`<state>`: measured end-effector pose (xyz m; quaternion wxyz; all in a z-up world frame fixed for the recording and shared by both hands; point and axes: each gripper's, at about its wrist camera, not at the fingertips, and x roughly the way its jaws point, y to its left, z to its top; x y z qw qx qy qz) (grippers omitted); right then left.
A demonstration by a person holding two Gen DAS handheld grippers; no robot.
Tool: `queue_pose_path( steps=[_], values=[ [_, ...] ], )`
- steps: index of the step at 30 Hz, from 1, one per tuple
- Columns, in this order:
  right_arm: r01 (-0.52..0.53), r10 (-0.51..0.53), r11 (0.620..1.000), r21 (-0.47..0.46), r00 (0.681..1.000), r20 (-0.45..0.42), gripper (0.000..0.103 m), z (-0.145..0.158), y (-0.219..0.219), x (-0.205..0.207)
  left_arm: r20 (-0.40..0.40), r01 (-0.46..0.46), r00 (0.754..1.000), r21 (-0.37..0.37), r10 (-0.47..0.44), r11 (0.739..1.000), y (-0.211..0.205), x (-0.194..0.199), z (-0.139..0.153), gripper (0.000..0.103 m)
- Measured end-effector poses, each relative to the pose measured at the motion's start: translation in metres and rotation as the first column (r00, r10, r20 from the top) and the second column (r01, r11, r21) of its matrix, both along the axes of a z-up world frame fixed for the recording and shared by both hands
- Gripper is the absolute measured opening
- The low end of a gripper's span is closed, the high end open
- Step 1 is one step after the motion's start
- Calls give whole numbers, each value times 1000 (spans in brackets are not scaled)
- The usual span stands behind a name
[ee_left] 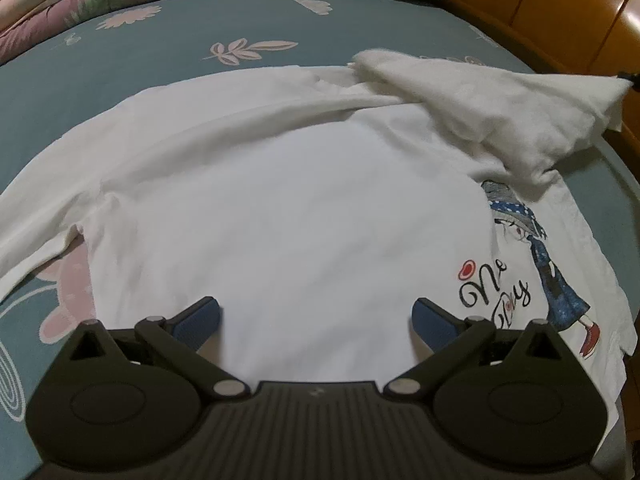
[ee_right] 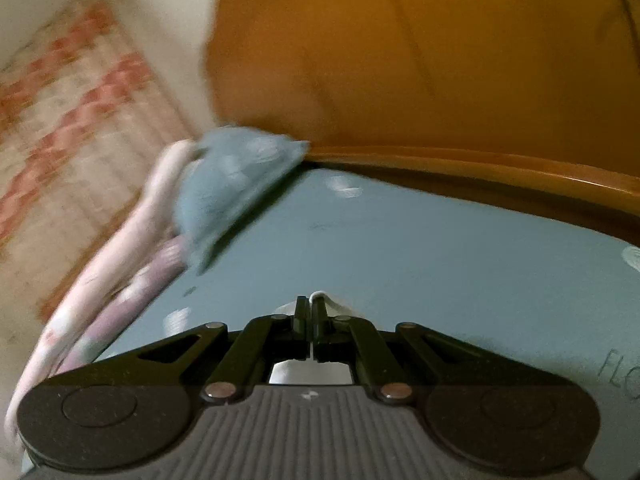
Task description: Fold clothes
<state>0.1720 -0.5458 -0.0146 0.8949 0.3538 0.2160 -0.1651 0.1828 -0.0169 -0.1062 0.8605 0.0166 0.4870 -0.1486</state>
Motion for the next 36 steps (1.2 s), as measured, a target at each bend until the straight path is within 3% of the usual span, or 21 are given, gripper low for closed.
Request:
queue_pose_path(
  steps=[4, 8, 9, 10, 12, 18, 24, 26, 31, 36],
  values=[
    [148, -147, 988, 35, 988, -53, 2, -18, -35, 22, -5, -5, 1000, 7, 5, 1000, 1, 0, -1, 101],
    [241, -240, 970, -5, 964, -116, 3, -29, -52, 43, -6, -6, 1000, 17, 6, 1000, 0, 1, -1, 101],
    [248, -249, 968, -24, 960, -124, 7, -32, -53, 48, -6, -5, 1000, 19, 5, 1000, -1, 1, -1, 101],
    [240, -243, 970, -35, 961, -136, 9, -34, -55, 49, -5, -4, 1000, 22, 5, 1000, -2, 1, -1, 101],
    [214, -219, 976, -44, 964, -152, 27, -40, -59, 49, -4, -3, 1000, 28, 3, 1000, -3, 2, -1, 101],
    [146, -152, 987, -62, 980, -124, 39, -50, -60, 30, -1, 2, 1000, 44, -2, 999, -7, 4, 0, 101],
    [142, -142, 990, -13, 986, -88, 41, -64, -62, -8, 51, 47, 998, 25, -49, 999, -17, -5, 17, 101],
    [111, -108, 994, 18, 986, -128, 41, -75, -60, -10, 54, 57, 997, 20, -58, 998, -21, -4, 20, 101],
    [-52, 44, 998, -34, 977, -207, 38, -92, -30, 28, 48, 78, 996, 11, -79, 997, -36, -1, 21, 101],
    [-140, 115, 986, -91, 964, -239, 38, -105, -7, 97, 33, 89, 995, 11, -89, 996, -49, 3, 16, 101]
  ],
)
